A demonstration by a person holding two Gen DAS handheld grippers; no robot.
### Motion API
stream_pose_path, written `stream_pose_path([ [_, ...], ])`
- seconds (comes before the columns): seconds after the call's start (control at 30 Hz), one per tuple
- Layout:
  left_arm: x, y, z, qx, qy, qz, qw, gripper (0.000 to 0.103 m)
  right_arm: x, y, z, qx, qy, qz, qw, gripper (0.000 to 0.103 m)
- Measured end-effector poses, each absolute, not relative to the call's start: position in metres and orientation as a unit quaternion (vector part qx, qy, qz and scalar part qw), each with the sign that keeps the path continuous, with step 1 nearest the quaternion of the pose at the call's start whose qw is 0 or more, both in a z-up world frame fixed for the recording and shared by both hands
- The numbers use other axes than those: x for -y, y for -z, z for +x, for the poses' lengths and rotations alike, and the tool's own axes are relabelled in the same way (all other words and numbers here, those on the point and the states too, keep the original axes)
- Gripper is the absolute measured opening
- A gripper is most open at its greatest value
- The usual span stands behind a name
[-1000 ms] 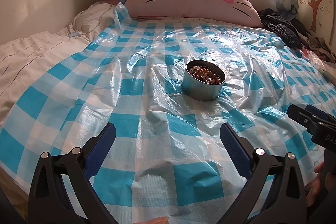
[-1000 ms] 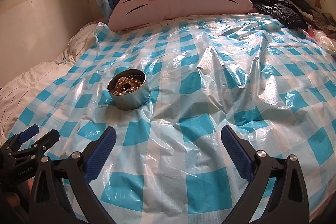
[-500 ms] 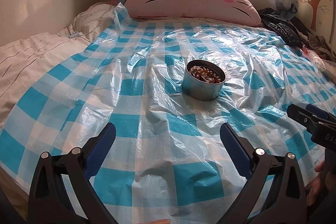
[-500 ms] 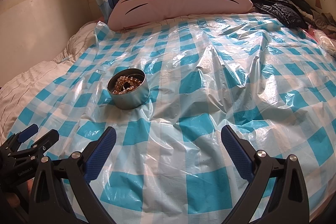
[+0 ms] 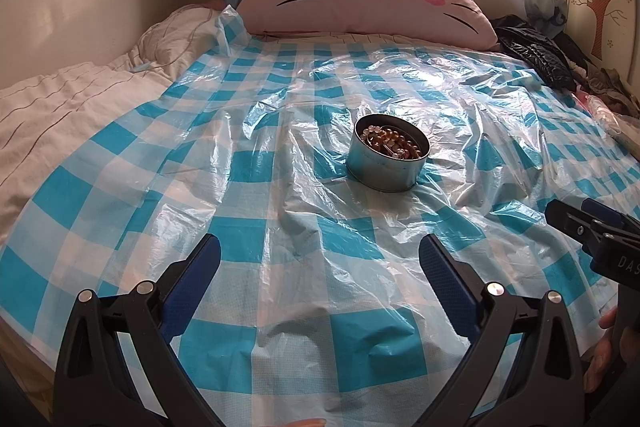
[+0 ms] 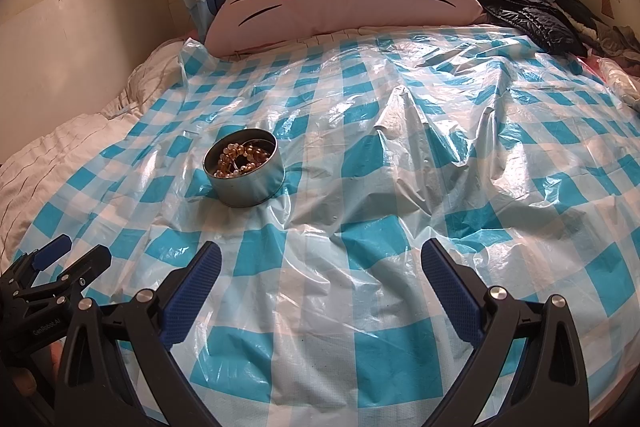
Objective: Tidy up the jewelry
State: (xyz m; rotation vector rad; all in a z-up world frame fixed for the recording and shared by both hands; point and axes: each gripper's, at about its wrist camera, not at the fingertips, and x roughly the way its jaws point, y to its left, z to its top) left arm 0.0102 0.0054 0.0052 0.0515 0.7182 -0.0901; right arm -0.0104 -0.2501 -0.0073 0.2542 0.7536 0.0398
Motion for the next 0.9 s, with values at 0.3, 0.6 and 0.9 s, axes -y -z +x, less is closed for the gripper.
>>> stream_pose_path([
  [0.3, -0.0052, -0.0050, 0.0099, -0.350, 0.044, 0.026, 0.935, 0.096, 0.2492, 0.0070, -0.0099, -0.368, -0.019, 0.123, 0.922, 0.096],
  [0.6, -0.0054, -0.0047, 0.0098, -0.351, 0.044, 0.024, 0.935, 0.096, 0.2482, 0.0065, -0.0095, -0.368, -0.019, 0.123, 0.921, 0.096],
  [0.9, -0.0077, -0.0051, 0.0104, -0.352, 0.043, 0.023, 0.935, 0.096, 0.2478, 0.0061, -0.0095, -0.368, -0.019, 0.122, 0.921, 0.096],
])
